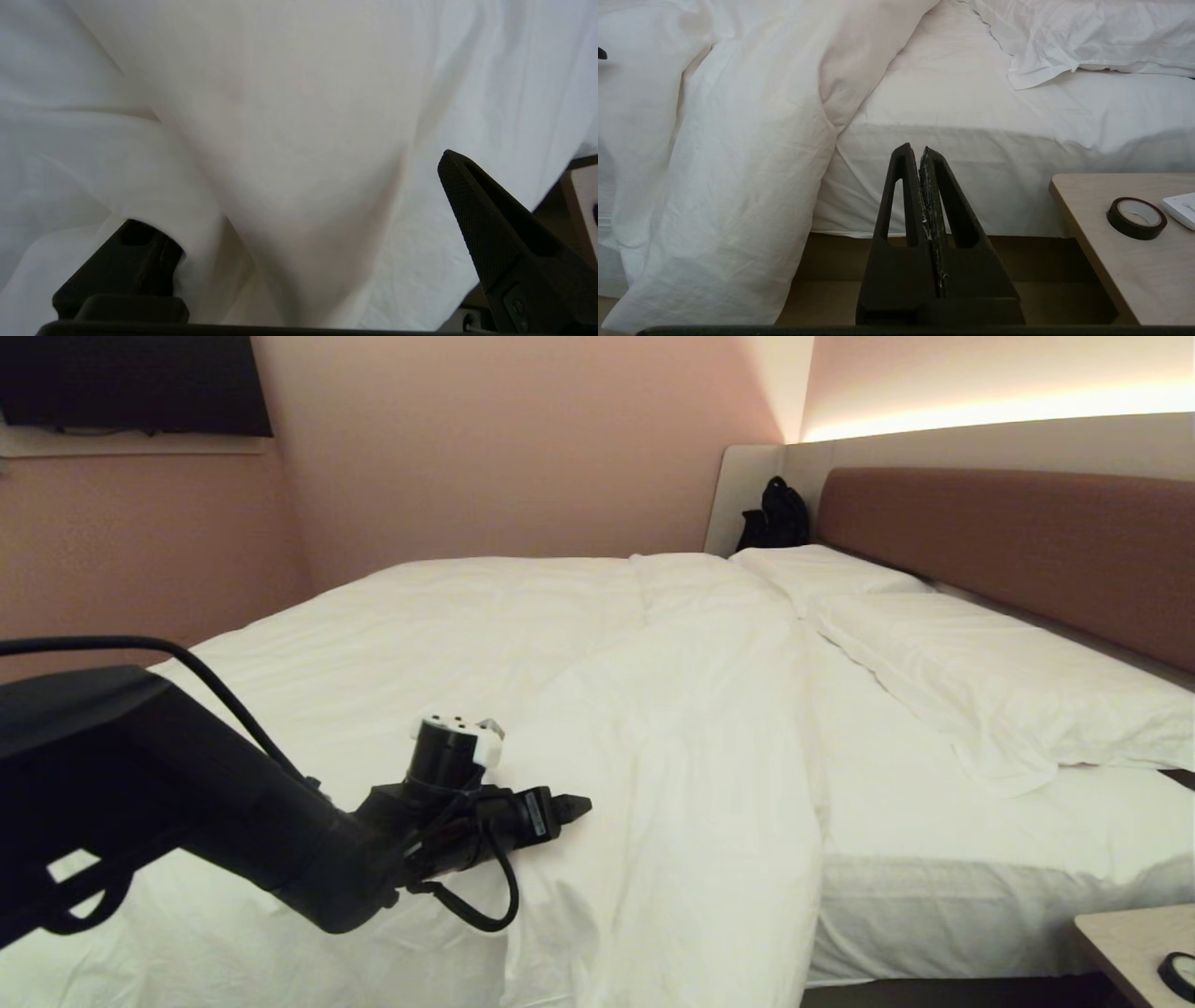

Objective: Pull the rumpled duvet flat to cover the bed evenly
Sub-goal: Flatten the corners of the folded blanket

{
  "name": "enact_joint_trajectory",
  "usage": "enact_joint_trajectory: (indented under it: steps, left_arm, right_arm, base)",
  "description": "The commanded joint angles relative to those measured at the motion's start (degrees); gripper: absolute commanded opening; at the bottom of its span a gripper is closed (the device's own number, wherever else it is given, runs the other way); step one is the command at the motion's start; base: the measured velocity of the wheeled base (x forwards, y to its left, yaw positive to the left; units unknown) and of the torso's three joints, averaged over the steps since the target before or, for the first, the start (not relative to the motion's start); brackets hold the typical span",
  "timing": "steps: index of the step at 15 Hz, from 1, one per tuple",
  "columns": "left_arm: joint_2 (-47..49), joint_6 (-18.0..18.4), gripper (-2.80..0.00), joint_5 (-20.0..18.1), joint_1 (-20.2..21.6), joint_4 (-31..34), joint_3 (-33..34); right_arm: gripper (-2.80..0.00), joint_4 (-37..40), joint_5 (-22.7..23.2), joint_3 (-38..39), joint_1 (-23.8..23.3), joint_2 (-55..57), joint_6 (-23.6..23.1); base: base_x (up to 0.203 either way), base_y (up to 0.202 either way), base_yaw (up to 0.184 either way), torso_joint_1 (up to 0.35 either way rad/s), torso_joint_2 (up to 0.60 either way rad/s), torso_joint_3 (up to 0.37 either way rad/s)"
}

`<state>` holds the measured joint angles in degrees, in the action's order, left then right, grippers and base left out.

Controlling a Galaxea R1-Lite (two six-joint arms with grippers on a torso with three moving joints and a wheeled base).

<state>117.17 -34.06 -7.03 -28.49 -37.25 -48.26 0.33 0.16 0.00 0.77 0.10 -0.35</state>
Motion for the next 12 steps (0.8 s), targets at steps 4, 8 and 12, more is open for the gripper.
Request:
enact_joint_trajectory:
  steps: [4,8,12]
  left_arm:
    - [0.5,0.7,0.00,3.2,0.0,-0.4,-0.5]
    - [-0.1,2.2,0.00,8.7,-0.1,-0.3,-1.8]
    - [0.6,5.2,0.00,16.3,-0.3,-0.3,-3.1]
  right_arm:
    - [-2.80,0.0,0.0,0.0,0.0,0.0,0.0]
    - [-2.80,0.0,0.0,0.0,0.0,0.0,0.0]
    - [-2.80,0.0,0.0,0.0,0.0,0.0,0.0]
  base:
    - [0.000,0.000,0.000,0.000,0.00,0.000]
    - [0.000,0.000,0.000,0.000,0.00,0.000]
    - [0.000,0.000,0.000,0.000,0.00,0.000]
